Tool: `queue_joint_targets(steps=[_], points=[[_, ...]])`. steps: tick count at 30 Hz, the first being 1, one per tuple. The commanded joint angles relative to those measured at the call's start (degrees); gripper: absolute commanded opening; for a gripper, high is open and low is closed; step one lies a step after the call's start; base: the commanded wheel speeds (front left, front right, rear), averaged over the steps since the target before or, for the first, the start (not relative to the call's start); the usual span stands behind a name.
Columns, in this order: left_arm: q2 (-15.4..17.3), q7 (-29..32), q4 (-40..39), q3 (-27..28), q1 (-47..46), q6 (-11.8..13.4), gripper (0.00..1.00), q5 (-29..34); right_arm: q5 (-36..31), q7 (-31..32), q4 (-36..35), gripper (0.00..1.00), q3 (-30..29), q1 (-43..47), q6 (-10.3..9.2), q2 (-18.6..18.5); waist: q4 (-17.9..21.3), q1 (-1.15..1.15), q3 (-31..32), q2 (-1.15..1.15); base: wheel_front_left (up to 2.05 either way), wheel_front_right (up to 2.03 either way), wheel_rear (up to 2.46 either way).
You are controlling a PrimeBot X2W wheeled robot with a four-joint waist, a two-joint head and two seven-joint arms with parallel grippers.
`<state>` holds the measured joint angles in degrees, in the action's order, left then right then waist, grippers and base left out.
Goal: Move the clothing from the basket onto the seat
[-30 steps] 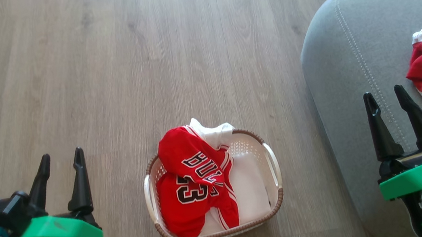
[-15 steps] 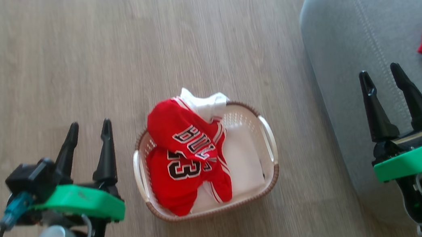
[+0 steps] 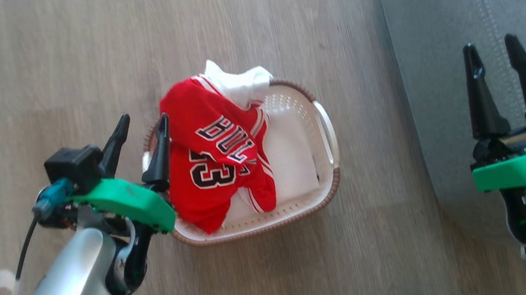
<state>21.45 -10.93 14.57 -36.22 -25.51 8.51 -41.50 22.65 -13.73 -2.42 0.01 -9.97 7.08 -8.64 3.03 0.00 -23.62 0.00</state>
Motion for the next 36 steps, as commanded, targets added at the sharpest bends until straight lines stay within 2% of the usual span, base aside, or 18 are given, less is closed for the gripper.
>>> queue_joint_targets(steps=[1,10,19,27,36], points=[[1.1,0.1,-0.7,2.1,-1.9,-0.1,1.0,0.3,-0.4,-0.5,-2.1,1.0,0.8,-1.2,0.41,0.0,0.8,0.0,-1.5,0.0,0.0,0.0,0.0],[-1.9,3.7,10.8,-0.3,-8.0,-3.7,1.0,-0.4,-0.6,-1.0,-3.1,1.0,0.8,-4.0,0.41,0.8,2.9,0.0,-7.9,0.0,0.0,0.0,0.0],[-7.2,7.7,24.3,-2.8,-15.8,-8.0,1.0,-1.2,-1.4,-1.2,-4.7,1.0,1.7,-6.6,0.41,1.3,4.2,0.0,-13.2,0.0,0.0,0.0,0.0],[-11.1,13.6,35.7,-4.8,-21.4,-10.9,1.0,-2.2,-1.9,-1.3,-6.2,1.0,2.7,-8.1,0.41,2.2,5.4,0.0,-16.9,0.0,0.0,0.0,0.0],[-12.0,18.0,46.9,-5.9,-29.1,-12.5,1.0,-2.0,-1.6,-1.3,-7.6,1.0,3.5,-9.8,0.41,3.8,8.9,0.0,-23.3,0.0,0.0,0.0,0.0]])
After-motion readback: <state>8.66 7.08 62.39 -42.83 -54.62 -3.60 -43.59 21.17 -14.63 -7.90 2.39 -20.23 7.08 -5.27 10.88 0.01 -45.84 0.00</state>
